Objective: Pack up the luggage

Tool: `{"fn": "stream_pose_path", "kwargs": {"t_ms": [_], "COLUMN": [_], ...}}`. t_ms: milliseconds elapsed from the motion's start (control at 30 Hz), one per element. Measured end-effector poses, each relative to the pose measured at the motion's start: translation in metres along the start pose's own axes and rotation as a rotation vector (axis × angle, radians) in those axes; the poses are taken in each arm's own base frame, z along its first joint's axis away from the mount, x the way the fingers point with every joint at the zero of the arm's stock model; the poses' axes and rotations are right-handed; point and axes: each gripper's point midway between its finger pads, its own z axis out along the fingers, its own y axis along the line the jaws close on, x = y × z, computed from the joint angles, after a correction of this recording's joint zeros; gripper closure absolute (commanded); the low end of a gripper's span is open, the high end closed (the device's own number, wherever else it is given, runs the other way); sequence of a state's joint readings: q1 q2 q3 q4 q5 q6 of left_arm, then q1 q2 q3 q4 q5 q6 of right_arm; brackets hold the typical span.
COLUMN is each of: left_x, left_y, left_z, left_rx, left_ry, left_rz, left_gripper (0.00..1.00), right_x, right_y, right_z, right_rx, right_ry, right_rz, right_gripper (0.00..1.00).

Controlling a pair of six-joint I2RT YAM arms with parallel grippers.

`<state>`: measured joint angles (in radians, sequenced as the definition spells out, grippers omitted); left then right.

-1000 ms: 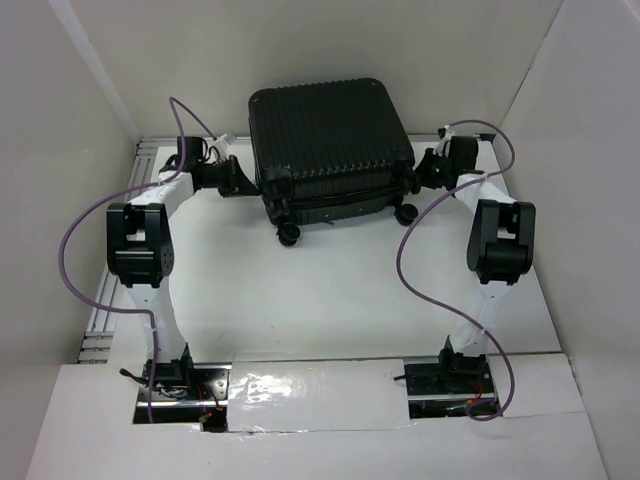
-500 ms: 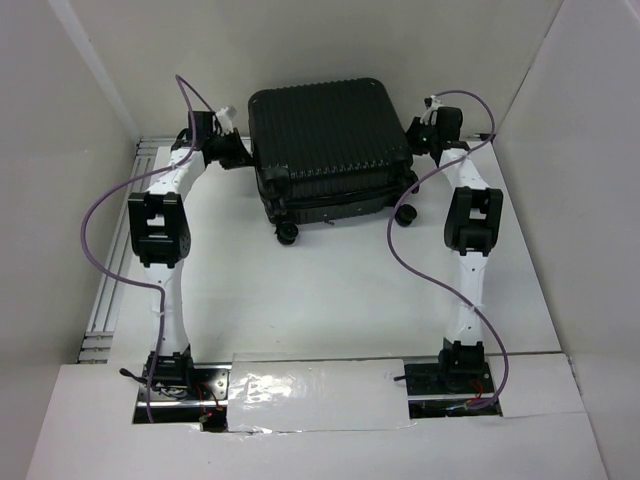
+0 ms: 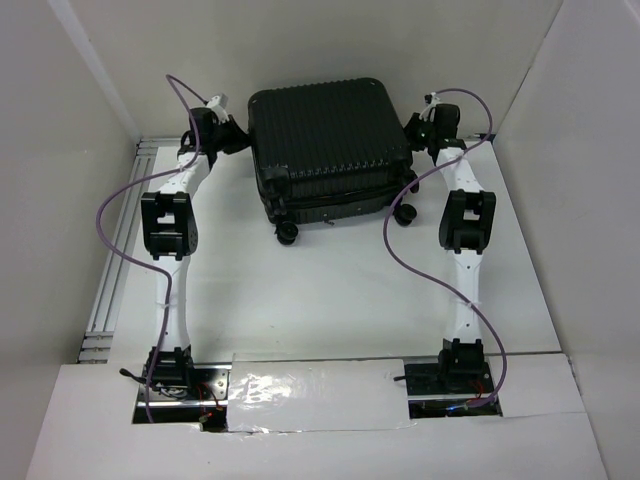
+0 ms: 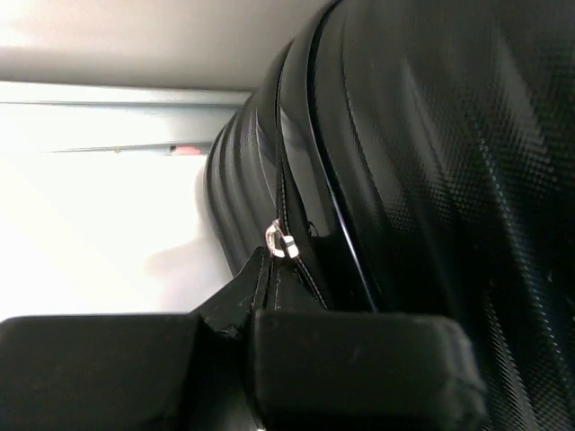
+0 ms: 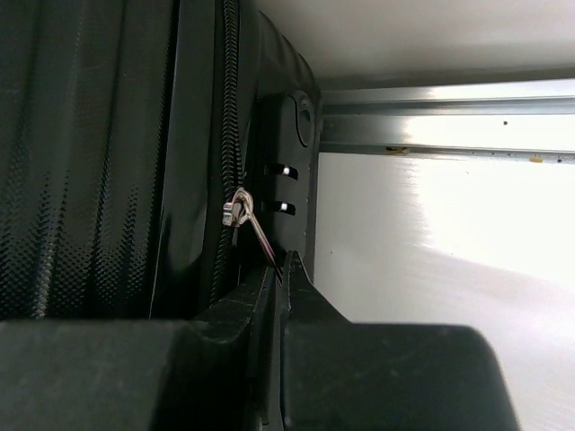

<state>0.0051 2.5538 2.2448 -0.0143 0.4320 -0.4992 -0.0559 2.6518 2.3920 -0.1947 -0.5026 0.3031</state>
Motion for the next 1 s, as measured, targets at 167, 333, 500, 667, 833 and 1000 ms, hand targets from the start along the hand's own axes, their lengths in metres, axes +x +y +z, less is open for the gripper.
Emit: {"fn": "stream_pose_path", "kwargs": {"t_ms": [167,333,500,667,833,1000], "left_x": [0.0,0.001,0.006,0.02,0.037,0.052], "left_y": [-0.001,-0.005,-0.009,-0.018,-0.025,-0.03], "left_z": [0.003,0.004,0.0,-0.019,-0.043,-0.072], "left_rx": [0.031,0.04,-0.008,-0.011,-0.013,-0.046], "left_ry": [-0.018,-0.057,-0.065,-0.02,0.038,0.1], "left_rz": [0.0,0.017,0.053,0.074,0.111,0.164], "left_gripper": [1.0,1.0,1.0,1.0,1.0,1.0], "right_x": [0.001,0.001,0.001,0.005,0.017,0.037], "right_y": [0.002,0.005,0.008,0.008,0.016,0.028], "right_z": [0.0,-0.001,-0.005,-0.016,-0.034,-0.055], "right_rx": [-0.005,0.019,0.103,0.171,0.222,0.261], "right_ry": [0.009,-0.001,-0.031,-0.069,-0.068,-0.045], "right_rz": [0.013,-0.001,-0.061,-0.1,-0.125,-0.163], "right_gripper": [1.0,1.0,1.0,1.0,1.0,1.0]}}
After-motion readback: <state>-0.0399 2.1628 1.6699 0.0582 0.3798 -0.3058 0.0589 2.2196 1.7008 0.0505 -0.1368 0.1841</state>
